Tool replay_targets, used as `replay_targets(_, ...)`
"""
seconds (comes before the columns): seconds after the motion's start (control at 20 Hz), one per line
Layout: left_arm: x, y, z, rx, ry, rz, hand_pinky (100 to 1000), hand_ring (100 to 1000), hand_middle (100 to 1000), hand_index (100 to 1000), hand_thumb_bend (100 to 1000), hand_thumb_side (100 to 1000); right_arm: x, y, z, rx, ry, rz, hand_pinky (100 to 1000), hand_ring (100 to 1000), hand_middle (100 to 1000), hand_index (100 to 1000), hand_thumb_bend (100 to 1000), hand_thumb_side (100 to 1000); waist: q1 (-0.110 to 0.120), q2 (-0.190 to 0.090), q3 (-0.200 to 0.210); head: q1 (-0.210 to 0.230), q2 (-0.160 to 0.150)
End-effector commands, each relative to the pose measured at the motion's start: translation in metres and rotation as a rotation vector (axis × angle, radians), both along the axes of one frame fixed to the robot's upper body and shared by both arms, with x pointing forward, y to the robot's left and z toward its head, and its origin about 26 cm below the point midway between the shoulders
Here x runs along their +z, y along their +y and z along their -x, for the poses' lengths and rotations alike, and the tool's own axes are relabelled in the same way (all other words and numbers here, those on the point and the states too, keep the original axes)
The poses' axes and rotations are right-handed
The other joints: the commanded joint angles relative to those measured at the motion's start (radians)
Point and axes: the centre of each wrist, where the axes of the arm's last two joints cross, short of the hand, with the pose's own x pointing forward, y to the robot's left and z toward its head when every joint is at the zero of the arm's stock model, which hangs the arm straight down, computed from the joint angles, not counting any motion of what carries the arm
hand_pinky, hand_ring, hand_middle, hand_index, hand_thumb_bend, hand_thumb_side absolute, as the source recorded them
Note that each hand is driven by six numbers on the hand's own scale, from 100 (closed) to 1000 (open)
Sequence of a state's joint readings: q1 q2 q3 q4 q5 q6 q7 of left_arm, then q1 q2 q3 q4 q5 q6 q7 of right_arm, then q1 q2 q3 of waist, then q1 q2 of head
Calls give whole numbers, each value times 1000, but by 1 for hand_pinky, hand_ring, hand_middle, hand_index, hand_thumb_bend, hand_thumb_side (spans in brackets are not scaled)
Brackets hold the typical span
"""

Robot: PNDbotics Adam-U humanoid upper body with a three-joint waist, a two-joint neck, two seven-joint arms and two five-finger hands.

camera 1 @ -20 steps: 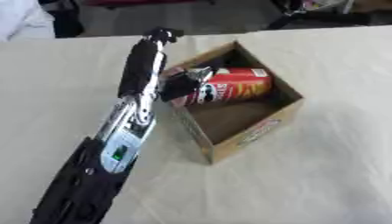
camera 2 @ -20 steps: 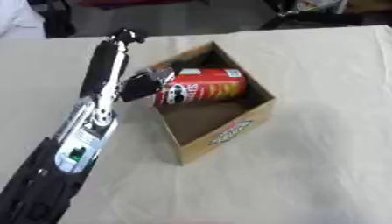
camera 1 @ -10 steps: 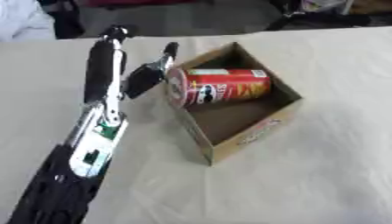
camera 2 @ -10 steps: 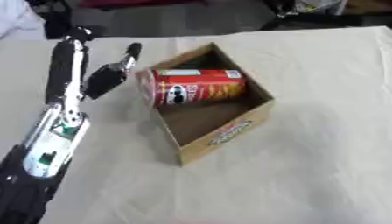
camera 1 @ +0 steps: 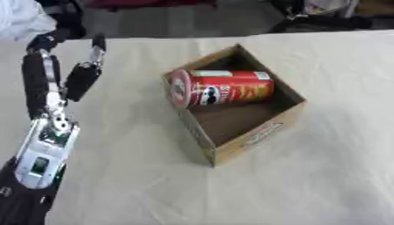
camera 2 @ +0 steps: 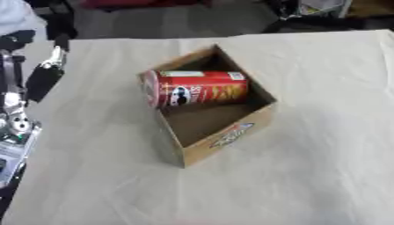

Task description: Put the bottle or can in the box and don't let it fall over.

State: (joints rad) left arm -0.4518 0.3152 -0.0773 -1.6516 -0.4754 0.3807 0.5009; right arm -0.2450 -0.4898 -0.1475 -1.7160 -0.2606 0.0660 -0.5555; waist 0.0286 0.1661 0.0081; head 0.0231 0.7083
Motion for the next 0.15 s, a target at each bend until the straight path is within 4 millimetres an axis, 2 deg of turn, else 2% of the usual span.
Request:
replay_targets(0.05, 7, 20, 0, 57, -65, 3, 772, 830, 710, 786, 511, 702, 15, -5, 3, -8, -39, 31, 881, 834, 816, 866, 133, 756, -3, -19, 2, 4, -14)
replay_targets(0.15, 3, 28, 0, 80, -73, 10, 774, 831, 711, 786, 516, 704, 16, -6, 3, -11, -41, 31, 880, 835, 817, 866, 133, 754, -4, -18, 2, 5, -15)
